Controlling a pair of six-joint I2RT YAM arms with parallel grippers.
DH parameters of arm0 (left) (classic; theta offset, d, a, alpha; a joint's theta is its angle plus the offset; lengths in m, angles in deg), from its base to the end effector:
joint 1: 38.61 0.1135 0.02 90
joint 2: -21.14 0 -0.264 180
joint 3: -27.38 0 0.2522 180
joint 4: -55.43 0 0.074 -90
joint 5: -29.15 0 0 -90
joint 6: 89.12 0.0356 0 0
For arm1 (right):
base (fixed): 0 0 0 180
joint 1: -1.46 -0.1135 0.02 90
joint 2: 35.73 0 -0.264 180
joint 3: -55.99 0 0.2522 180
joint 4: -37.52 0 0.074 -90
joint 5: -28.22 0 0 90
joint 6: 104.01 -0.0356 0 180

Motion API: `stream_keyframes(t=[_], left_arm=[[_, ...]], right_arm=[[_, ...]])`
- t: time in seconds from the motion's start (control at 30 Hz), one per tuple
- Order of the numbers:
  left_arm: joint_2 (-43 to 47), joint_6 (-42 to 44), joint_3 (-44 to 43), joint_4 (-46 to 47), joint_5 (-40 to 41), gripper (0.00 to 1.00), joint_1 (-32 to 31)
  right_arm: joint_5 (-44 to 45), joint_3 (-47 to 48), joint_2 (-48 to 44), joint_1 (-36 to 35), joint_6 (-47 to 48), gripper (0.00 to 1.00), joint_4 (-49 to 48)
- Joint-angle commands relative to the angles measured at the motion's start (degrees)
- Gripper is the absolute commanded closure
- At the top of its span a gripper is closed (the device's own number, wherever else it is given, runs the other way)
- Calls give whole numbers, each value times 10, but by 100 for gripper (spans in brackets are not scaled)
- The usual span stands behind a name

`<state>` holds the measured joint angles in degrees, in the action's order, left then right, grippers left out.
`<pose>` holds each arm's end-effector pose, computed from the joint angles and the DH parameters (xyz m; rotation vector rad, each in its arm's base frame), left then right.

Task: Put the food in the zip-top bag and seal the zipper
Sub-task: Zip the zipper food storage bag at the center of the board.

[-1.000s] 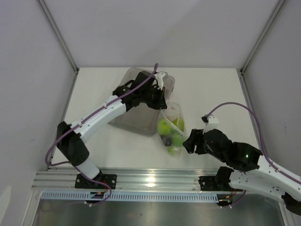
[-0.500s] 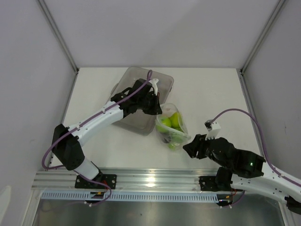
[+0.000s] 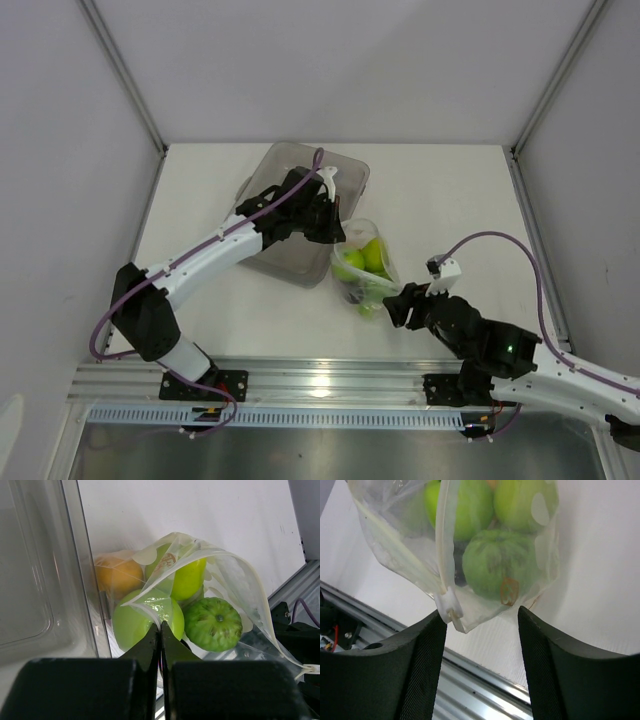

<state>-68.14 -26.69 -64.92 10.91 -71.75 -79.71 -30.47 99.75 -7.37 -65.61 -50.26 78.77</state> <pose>0.2594 -0.2352 0.3186 0.3888 2.3937 -0.8065 0.0657 0.1077 0.2603 -0.1905 1.9974 0.6278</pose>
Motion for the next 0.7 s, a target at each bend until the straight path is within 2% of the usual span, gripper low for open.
stream_keyframes(t=[0.0,0.17,0.37,0.67], left_arm=[[2,-5,-14,12,-15,99,5],[0,-2,-13,13,-24,99,8],[-3,-4,-13,17,-34,99,8],[-8,-11,-16,21,-45,99,9]], right_arm=[[53,-5,-10,-3,40,41,-67],[67,-19,-39,-3,64,41,-67],[28,-36,-44,23,84,40,-94],[-26,-65,-15,44,87,47,-179]])
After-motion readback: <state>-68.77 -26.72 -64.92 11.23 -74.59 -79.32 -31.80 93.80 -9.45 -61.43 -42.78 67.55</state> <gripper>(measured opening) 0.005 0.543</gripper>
